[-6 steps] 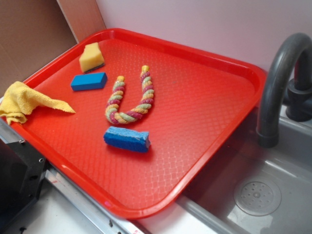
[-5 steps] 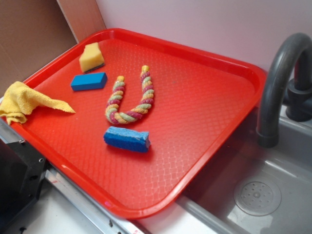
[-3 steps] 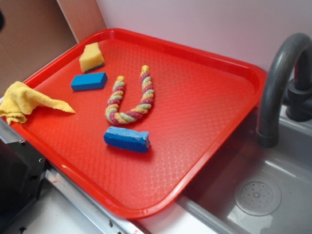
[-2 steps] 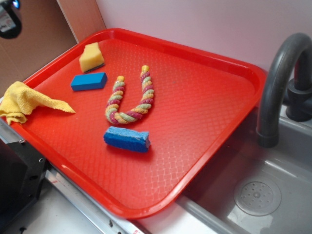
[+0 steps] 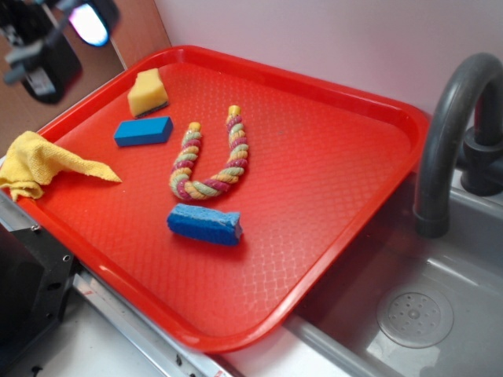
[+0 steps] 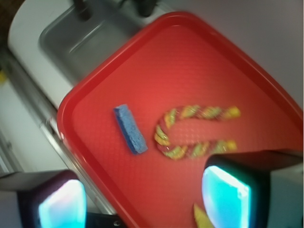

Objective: Grab the blue sponge.

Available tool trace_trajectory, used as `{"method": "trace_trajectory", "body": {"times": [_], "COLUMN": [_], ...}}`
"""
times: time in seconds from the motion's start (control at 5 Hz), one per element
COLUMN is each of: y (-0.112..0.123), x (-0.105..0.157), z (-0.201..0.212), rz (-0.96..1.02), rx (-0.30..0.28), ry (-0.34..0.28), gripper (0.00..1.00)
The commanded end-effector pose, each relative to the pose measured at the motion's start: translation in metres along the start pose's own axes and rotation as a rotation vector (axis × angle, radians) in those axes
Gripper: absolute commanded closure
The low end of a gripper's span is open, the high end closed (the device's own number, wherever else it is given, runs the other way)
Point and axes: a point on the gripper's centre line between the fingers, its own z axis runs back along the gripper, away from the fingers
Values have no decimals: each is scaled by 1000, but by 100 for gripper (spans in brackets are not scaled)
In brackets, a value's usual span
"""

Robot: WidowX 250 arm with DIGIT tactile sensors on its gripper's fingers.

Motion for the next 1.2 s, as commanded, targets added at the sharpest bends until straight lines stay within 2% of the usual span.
{"method": "trace_trajectory", "body": {"times": [0.0,0.4,0.8,1.0], "y": [7,9,-3,-3], "x": [11,16,20,18], "z": [-48,-96,-136,-156], "rz": [-179,-280,-341,-321], "rx": [-25,1,-31,-27], "ry": [78,191,281,351], "gripper": [0,0,0,0]}}
